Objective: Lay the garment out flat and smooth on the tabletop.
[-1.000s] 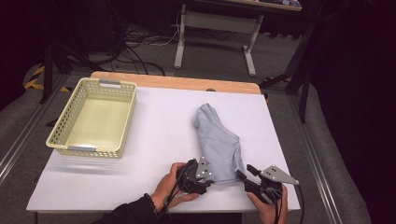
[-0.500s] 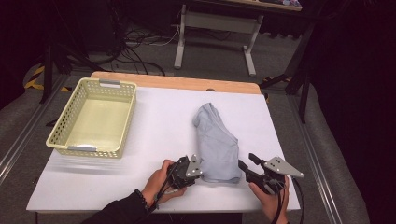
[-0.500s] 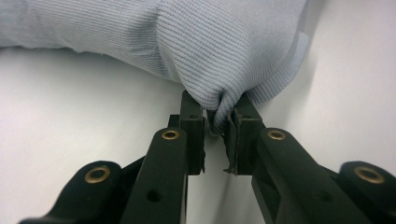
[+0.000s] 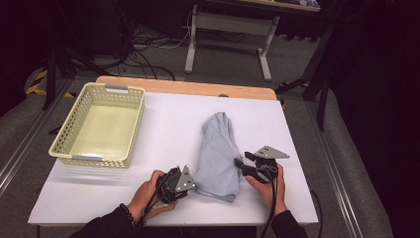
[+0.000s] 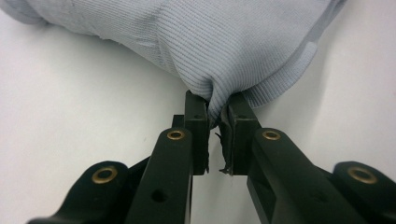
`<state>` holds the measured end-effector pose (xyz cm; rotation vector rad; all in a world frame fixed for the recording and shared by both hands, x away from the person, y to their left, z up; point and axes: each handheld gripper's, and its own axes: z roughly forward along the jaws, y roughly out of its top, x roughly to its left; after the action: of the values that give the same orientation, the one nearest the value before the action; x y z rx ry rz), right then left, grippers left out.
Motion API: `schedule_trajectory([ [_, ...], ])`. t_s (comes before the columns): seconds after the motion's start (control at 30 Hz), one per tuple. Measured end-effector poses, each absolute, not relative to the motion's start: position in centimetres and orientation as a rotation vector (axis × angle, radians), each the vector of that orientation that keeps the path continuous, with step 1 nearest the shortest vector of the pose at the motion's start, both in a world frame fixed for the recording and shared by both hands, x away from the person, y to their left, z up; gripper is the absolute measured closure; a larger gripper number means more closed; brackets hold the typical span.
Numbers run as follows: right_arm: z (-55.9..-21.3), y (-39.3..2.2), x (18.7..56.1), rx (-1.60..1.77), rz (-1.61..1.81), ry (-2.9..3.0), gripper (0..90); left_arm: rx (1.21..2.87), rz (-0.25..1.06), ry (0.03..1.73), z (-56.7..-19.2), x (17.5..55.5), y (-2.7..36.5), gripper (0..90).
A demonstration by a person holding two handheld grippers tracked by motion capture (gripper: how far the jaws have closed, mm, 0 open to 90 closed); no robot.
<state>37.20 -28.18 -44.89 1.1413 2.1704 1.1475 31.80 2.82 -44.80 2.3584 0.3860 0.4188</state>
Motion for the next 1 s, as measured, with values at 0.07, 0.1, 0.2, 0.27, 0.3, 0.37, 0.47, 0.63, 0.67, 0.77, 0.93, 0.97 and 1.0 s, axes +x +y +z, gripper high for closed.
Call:
schedule_trajectory([
  [0.07, -45.0, -27.8, 37.6, 1.146, 1.142, 2.183, 54.0, 2.356, 0.415, 0.396, -44.8, 31.5, 3.4, 83.9],
  [0.1, -45.1, -27.6, 37.7, 1.139, 1.132, 2.195, 55.8, 2.354, 0.408, 0.398, -44.8, 31.3, 3.7, 85.0],
  [0.2, -45.3, -27.2, 37.8, 1.128, 1.122, 2.228, 64.4, 2.351, 0.395, 0.388, -45.0, 30.8, 4.1, 86.1],
  [0.27, -45.5, -27.0, 37.7, 1.118, 1.099, 2.239, 66.3, 2.343, 0.399, 0.387, -45.2, 30.7, 4.1, 86.1],
  [0.3, -45.5, -27.0, 37.7, 1.118, 1.098, 2.238, 67.8, 2.329, 0.392, 0.387, -45.3, 30.7, 4.1, 86.1],
  [0.37, -45.4, -27.2, 37.6, 1.114, 1.094, 2.234, 72.0, 2.316, 0.369, 0.396, -45.4, 30.8, 4.2, 86.0],
  [0.47, -45.4, -27.6, 37.4, 1.123, 1.100, 2.234, 76.2, 2.318, 0.377, 0.395, -45.5, 30.7, 4.2, 86.0],
  [0.63, -45.4, -28.1, 37.1, 1.105, 1.091, 2.243, 78.6, 2.320, 0.379, 0.394, -45.6, 30.5, 4.1, 85.9],
  [0.67, -45.3, -28.1, 37.0, 1.096, 1.084, 2.246, 78.8, 2.316, 0.382, 0.383, -45.6, 30.5, 4.1, 85.7],
  [0.77, -45.2, -28.5, 36.7, 1.095, 1.068, 2.248, 79.2, 2.307, 0.380, 0.389, -45.7, 30.4, 4.2, 84.8],
  [0.93, -44.5, -29.1, 35.7, 1.105, 1.043, 2.235, 86.9, 2.323, 0.385, 0.401, -46.0, 30.3, 4.0, 74.5],
  [0.97, -44.3, -29.3, 35.5, 1.097, 1.063, 2.231, 86.8, 2.325, 0.390, 0.392, -46.1, 30.3, 3.9, 70.0],
  [1.0, -44.1, -29.4, 35.4, 1.098, 1.086, 2.228, 85.2, 2.325, 0.391, 0.392, -46.3, 30.3, 3.8, 67.4],
])
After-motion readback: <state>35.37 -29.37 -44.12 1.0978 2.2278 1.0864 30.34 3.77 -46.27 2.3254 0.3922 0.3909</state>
